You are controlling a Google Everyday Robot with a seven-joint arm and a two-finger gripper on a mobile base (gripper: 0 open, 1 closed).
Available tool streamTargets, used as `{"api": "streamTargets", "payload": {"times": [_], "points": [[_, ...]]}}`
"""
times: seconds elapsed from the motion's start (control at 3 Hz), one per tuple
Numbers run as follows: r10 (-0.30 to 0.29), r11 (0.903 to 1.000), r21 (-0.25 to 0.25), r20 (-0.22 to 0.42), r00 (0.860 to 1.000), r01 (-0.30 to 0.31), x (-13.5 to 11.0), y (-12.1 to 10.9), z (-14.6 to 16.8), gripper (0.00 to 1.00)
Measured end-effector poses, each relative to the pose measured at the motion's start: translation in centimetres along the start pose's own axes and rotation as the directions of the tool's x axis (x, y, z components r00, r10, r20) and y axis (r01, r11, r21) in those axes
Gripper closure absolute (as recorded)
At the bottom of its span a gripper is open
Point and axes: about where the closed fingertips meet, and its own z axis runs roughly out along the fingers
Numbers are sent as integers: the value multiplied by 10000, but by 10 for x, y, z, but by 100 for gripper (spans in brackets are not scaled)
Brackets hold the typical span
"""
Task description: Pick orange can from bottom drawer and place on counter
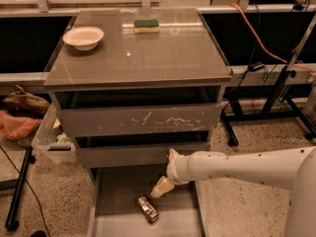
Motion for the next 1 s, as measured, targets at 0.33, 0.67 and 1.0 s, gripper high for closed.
{"api": "streamTargets", "payload": {"times": [0.33, 0.67, 1.0], "points": [[133, 9991, -401, 166, 9998, -126, 10, 12, 57, 0], [377, 9953, -898, 306, 9988, -348, 36, 47, 119, 0], [591, 9922, -1117, 220, 9980, -563, 48, 61, 130, 0]]}}
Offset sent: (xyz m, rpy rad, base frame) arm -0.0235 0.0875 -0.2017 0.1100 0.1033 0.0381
